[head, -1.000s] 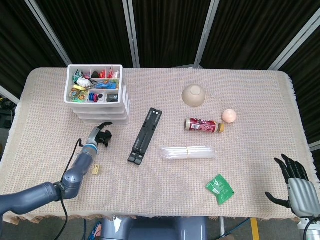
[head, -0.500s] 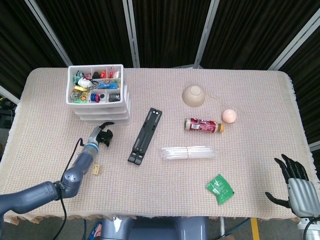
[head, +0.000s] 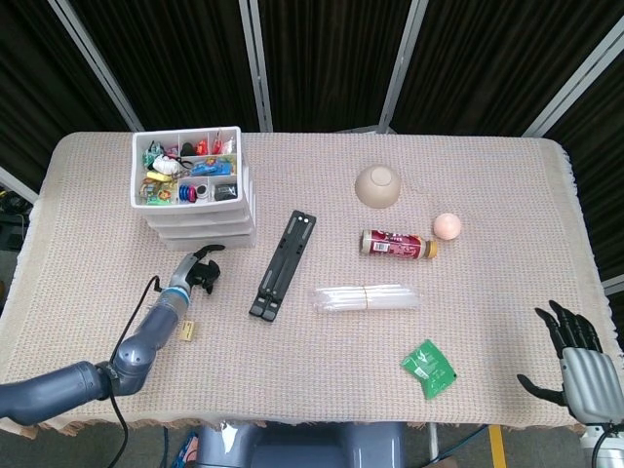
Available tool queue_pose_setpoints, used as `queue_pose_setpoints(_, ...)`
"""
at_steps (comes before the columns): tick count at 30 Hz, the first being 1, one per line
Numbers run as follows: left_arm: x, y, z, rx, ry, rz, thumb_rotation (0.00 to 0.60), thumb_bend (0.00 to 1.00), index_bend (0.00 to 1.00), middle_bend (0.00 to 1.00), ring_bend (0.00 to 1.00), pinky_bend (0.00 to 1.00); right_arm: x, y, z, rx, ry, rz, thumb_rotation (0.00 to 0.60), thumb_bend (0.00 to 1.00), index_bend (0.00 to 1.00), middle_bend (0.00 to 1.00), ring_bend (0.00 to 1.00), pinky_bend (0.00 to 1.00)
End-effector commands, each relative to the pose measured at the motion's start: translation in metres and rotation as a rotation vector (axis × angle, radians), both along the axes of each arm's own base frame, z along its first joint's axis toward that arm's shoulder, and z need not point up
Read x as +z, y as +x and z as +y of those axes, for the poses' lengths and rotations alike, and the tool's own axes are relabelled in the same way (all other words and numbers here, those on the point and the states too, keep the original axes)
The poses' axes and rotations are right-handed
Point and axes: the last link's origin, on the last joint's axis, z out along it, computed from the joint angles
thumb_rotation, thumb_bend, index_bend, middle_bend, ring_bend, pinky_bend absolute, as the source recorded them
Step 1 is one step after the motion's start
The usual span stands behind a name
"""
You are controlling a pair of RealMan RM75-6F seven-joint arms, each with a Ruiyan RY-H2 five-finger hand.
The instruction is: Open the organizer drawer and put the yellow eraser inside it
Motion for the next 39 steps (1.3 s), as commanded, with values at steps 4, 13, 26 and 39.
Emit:
queue_pose_setpoints(4,0.004,-0.003,-0.012,-0.009,-0.007,-0.008,0.6,0.85,0.29,0.95,0.9,0.75,0.0,0.0,0.0,0.0,-0.002,0.001,0.6,0.06,0.11,0.0,0.0,0.0)
queue_pose_setpoints(13,0.018,-0.003,-0.038,-0.224,0.042,0.165,0.6,0.87,0.28,0.95,0.9,0.75,0.0,0.001,0.0,0.006,0.0,-0.002,0.6,0.06,0.11,0.0,0.0,0.0)
queue_pose_setpoints(26,0.041,-0.011,-0.034,-0.64,0.195,0.792,0.6,0.87,0.18,0.96,0.9,0.75,0.0,0.001,0.0,0.006,0.0,0.004,0.6,0.06,0.11,0.0,0.0,0.0)
queue_pose_setpoints(39,0.03,-0.026,-0.031,-0.629,0.145,0.87,0.6,0.87,0.19,0.96,0.9,0.75,-0.001,0.001,0.0,0.008,0.001,0.006,0.6,0.06,0.11,0.0,0.0,0.0)
